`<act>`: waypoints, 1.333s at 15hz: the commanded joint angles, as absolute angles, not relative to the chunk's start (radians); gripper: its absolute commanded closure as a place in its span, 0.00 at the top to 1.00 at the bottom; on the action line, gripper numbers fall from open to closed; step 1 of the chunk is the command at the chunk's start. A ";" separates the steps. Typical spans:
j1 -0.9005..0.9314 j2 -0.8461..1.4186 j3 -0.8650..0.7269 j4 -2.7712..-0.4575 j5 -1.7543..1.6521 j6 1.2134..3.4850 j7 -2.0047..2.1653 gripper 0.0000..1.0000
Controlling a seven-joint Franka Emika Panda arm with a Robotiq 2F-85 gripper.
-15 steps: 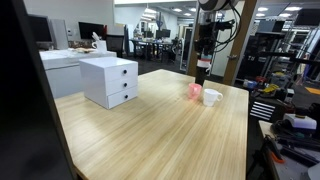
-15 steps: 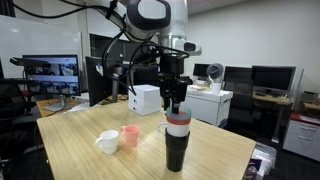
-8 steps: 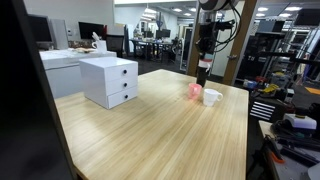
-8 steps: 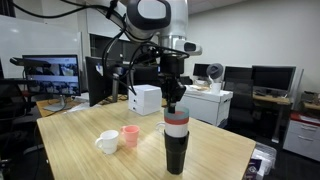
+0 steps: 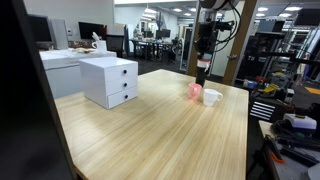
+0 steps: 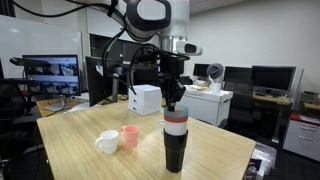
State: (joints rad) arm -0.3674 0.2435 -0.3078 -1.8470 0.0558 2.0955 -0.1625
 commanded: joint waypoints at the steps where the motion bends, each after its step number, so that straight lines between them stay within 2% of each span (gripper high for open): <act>1: -0.390 0.238 -0.296 -1.849 0.099 2.101 -0.221 0.47; 7: -0.395 0.232 -0.296 -1.850 0.118 2.100 -0.239 0.87; 9: -0.396 0.231 -0.297 -1.851 0.120 2.101 -0.238 0.49; 10: -0.396 0.230 -0.297 -1.851 0.120 2.102 -0.238 0.48; 11: -0.396 0.229 -0.297 -1.852 0.120 2.103 -0.239 0.42; 14: -0.397 0.227 -0.297 -1.851 0.121 2.103 -0.239 0.19; 15: -0.396 0.224 -0.296 -1.851 0.121 2.104 -0.241 0.09; 16: -0.396 0.222 -0.296 -1.851 0.121 2.105 -0.242 0.03; 17: -0.395 0.220 -0.296 -1.850 0.122 2.106 -0.243 0.06; 18: -0.395 0.219 -0.296 -1.849 0.122 2.106 -0.243 0.00; 20: -0.394 0.210 -0.295 -1.848 0.122 2.106 -0.245 0.04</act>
